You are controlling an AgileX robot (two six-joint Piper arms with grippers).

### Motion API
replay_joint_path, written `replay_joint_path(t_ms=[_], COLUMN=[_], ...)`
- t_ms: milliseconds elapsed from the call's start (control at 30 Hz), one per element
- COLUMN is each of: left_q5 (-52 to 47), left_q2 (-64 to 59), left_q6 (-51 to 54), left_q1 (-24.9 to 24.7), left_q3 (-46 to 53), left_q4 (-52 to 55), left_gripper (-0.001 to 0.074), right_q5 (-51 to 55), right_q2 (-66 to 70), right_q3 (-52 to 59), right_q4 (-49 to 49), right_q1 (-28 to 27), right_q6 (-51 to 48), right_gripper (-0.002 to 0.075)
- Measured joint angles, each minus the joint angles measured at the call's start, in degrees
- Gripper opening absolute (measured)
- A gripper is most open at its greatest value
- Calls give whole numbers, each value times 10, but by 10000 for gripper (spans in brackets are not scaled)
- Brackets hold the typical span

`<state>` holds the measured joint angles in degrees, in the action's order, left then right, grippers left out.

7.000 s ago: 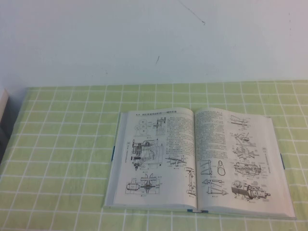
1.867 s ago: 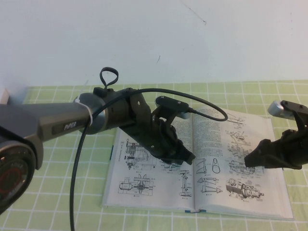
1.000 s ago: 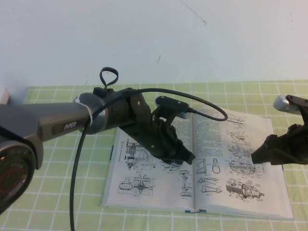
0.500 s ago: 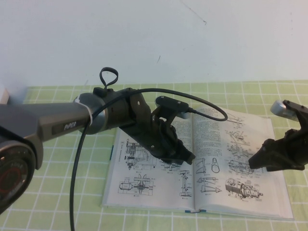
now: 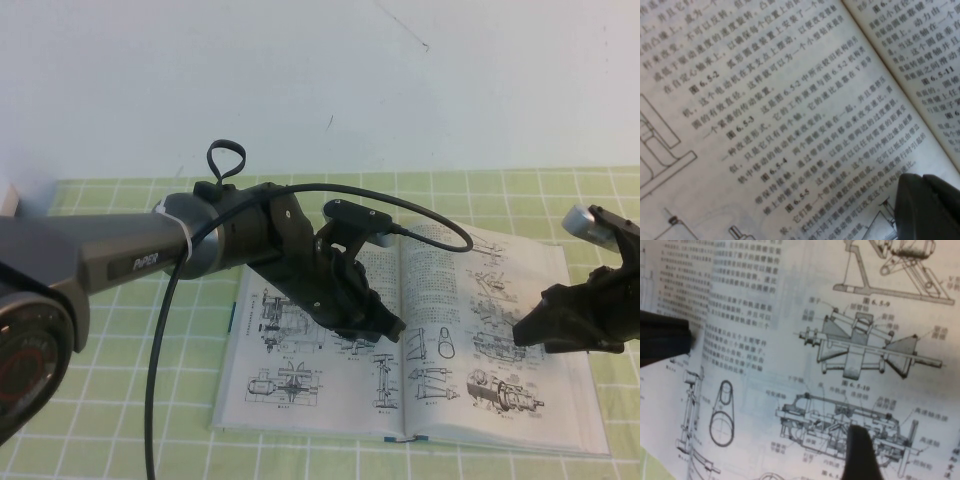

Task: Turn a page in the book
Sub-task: Open the closed book

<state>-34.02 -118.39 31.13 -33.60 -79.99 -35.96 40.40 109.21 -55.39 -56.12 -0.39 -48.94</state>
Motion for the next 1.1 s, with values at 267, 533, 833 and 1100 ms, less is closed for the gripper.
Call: replay_joint_path(t_ms=[267, 533, 833, 1100], left_q5=[0, 1, 1, 1], left_q2=[0, 0, 0, 0], left_q6=[0, 0, 1, 1], left_q1=[0, 0, 0, 0], left_q3=[0, 0, 0, 0], left_q4=[-1, -2, -1, -2], left_gripper=[-4, -4, -4, -4], right_q5=[25, -4, -55, -43], right_q2=[-20, -133, -131, -59], right_q3=[-3, 49, 99, 99], right_q4=[4, 24, -57, -184], right_q1=[-21, -53, -47, -47], right_q6=[-4, -25, -113, -156], right_gripper=[298, 35, 116, 445])
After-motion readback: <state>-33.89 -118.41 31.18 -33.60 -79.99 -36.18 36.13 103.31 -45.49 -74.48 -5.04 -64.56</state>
